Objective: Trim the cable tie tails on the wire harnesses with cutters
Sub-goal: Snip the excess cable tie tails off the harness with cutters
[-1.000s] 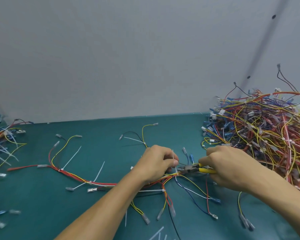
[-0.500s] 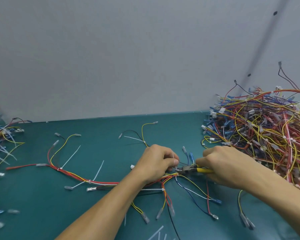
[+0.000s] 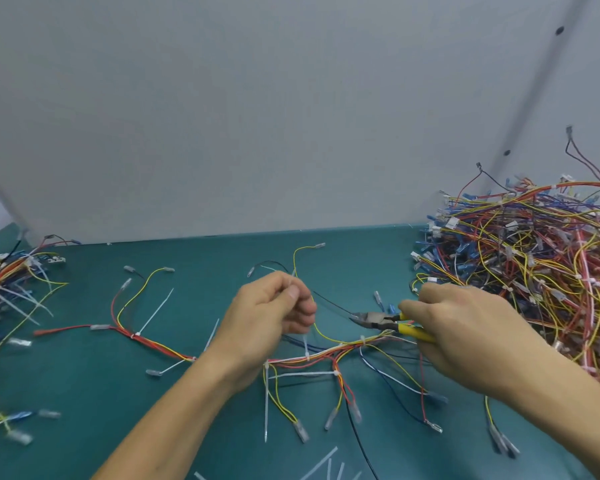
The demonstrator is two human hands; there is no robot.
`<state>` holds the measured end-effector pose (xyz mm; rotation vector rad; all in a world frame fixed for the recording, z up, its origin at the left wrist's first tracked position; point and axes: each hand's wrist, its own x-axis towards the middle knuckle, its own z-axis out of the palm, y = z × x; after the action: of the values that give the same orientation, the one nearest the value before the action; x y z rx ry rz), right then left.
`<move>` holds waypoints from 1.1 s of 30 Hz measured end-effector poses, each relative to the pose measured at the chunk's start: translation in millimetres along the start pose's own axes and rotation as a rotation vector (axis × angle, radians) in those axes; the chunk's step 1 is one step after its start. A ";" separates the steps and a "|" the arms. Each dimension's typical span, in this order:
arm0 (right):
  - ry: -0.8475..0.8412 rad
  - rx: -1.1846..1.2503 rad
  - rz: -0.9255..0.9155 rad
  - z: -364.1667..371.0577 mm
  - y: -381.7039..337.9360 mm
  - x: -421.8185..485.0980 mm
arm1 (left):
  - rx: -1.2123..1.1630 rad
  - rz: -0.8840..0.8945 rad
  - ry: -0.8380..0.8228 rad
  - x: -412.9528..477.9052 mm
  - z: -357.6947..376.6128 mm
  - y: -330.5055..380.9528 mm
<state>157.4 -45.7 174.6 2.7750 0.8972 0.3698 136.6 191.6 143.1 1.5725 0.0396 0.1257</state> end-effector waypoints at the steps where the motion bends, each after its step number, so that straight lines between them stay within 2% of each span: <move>1: 0.048 -0.013 -0.034 -4.1 -3.9 -1.5 | 0.017 -0.005 0.015 -6.1 -6.0 -2.8; 4: 0.150 -0.012 -0.038 -6.7 -16.5 -11.4 | 0.254 0.034 0.042 -22.5 -23.2 -11.3; 7: 0.123 -0.070 -0.084 -0.8 -32.7 -19.6 | 0.782 0.178 -0.076 -31.9 -32.5 -16.9; 9: 0.110 -0.090 -0.110 5.6 -40.6 -24.3 | 1.071 0.191 -0.187 -36.3 -28.1 -15.3; 13: 0.127 -0.112 -0.120 13.0 -48.9 -27.4 | 1.360 0.222 -0.245 -33.7 -19.0 -16.7; 16: 0.126 -0.128 -0.093 14.6 -51.1 -28.1 | 1.326 0.268 -0.290 -28.7 -17.7 -16.3; 19: 0.152 -0.128 -0.062 15.6 -51.4 -30.3 | 1.096 0.343 -0.323 -26.4 -18.5 -19.8; 23: 0.177 -0.116 -0.027 21.3 -47.5 -36.2 | 0.809 0.432 -0.270 -25.7 -7.9 -26.9; 29: 0.132 -0.105 0.015 25.5 -48.2 -41.5 | 0.825 0.460 -0.305 -18.1 2.9 -40.6; 33: 0.193 -0.088 0.076 22.8 -47.9 -41.9 | 0.774 0.453 -0.258 -17.9 4.4 -46.0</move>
<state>105.2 -35.2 133.0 2.7327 0.7958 0.6821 121.8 185.7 96.2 2.3396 -0.5298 0.2828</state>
